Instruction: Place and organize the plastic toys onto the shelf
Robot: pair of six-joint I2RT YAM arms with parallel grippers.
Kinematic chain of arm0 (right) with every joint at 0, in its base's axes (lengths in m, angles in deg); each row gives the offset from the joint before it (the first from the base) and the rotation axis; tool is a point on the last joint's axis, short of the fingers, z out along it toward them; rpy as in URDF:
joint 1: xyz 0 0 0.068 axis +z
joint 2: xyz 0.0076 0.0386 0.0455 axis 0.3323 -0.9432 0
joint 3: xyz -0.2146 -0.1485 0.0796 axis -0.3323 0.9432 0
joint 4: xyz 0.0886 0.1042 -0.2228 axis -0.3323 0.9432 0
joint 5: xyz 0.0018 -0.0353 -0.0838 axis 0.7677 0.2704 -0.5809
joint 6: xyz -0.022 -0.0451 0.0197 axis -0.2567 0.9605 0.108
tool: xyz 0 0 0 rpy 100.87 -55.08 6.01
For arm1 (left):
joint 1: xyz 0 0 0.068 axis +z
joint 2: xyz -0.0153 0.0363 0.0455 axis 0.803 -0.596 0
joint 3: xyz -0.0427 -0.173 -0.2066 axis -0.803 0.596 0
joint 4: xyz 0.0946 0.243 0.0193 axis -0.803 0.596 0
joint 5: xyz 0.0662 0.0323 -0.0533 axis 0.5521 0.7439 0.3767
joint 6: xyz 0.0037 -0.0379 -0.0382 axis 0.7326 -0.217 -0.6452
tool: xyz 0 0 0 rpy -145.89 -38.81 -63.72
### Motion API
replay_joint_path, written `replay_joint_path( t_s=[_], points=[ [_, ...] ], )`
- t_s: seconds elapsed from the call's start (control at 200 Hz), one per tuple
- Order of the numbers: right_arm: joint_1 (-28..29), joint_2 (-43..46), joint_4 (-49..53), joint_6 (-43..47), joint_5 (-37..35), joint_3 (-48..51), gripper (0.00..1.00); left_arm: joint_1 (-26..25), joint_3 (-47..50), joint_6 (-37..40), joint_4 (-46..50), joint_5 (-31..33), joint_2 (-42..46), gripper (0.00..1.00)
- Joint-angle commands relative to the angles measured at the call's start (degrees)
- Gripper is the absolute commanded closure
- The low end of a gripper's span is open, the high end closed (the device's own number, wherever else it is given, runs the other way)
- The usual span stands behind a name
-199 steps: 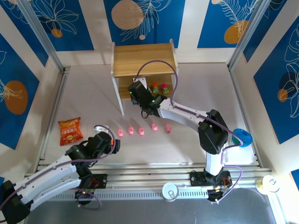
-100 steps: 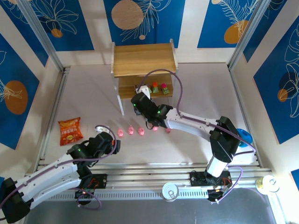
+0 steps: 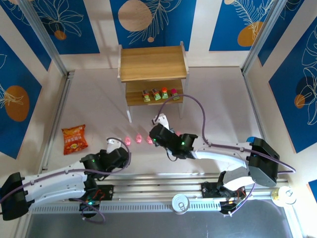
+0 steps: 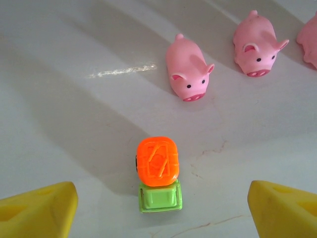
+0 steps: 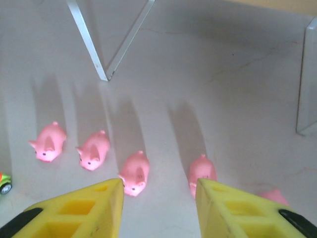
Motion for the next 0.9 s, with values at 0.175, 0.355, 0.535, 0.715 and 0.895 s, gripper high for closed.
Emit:
replay_joint_path(
  t_s=[0.175, 0.355, 0.535, 0.715, 0.895],
  points=[
    [0.32, 7.84, 0.65, -2.83, -1.8, 8.55, 0.49, -2.82, 3.56, -6.0, -4.51, 6.74, -1.78, 0.13],
    [-0.37, 9.82, 1.33, -3.56, -0.18, 11.85, 0.47, -2.9, 4.51, -5.51, -7.97, 6.66, -5.42, 0.15],
    [-0.59, 11.91, 2.38, -4.21, -0.28, 13.43, 0.47, -2.92, 6.43, -6.0, -12.05, 6.05, -7.29, 0.21],
    [-0.82, 12.99, 3.18, -4.11, -0.28, 14.28, 0.47, -2.84, 7.26, -6.39, -13.61, 5.29, -8.99, 0.27],
    [-1.15, 13.37, 3.51, -4.2, -0.23, 14.83, 0.48, -2.91, 8.5, -6.96, -14.01, 4.87, -8.44, 0.33]
  ],
)
